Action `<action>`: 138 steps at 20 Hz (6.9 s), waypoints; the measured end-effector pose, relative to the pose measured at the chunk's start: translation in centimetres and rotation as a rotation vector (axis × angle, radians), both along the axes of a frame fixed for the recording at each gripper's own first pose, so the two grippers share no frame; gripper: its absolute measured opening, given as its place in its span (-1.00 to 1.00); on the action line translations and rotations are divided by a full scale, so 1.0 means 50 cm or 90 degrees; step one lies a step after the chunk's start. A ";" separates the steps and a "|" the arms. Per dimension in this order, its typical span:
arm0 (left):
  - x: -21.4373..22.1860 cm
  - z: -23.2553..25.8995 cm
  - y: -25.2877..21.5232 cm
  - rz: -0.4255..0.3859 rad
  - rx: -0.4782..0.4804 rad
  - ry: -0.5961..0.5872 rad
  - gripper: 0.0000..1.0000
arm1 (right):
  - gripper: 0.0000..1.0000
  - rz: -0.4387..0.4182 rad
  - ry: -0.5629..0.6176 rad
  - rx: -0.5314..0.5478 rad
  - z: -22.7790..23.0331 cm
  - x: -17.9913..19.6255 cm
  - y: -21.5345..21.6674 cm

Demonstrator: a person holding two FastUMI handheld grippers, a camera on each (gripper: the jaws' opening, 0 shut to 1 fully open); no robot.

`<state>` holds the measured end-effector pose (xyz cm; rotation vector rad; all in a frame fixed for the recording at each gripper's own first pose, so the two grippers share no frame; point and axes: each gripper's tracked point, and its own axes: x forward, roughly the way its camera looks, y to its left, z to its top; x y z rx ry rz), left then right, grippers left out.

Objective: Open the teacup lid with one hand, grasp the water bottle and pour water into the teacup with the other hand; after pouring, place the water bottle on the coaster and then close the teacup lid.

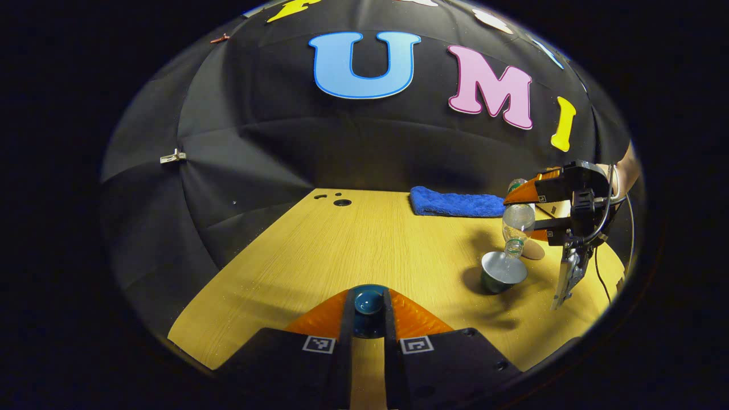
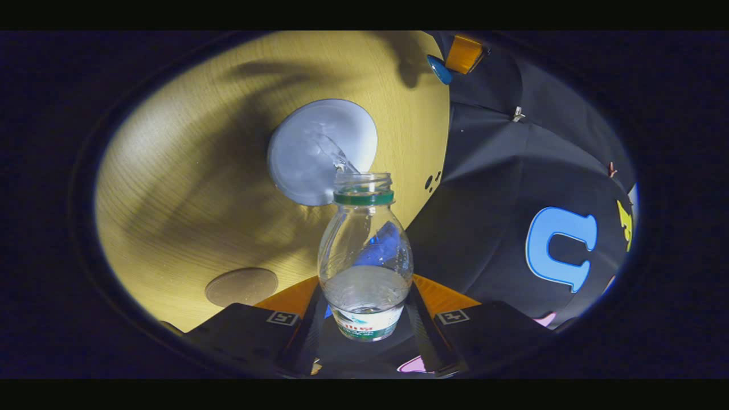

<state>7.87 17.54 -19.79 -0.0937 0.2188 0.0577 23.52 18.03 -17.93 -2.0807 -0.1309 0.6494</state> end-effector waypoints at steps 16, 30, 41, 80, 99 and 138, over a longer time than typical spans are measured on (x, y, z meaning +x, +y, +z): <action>-0.009 0.010 -0.006 -0.013 0.017 0.005 -0.53 | 0.45 0.032 -0.038 -0.054 0.024 0.015 0.012; -0.018 0.021 -0.024 -0.022 0.034 0.000 -0.53 | 0.45 0.066 -0.081 -0.073 0.034 0.005 0.025; -0.033 0.030 -0.031 -0.011 0.019 0.002 -0.46 | 0.45 0.038 -0.071 -0.044 0.046 0.006 0.007; 0.053 0.142 -0.264 -0.028 -0.021 -0.054 -0.47 | 0.46 -0.407 0.320 1.192 0.070 0.034 -0.220; 0.052 0.135 -0.291 -0.032 -0.017 -0.052 -0.46 | 0.70 -0.404 0.325 1.141 0.018 0.023 -0.209; 0.162 0.038 -0.403 -0.091 0.099 0.049 -0.43 | 0.96 -0.580 0.303 1.212 -0.043 -0.277 -0.398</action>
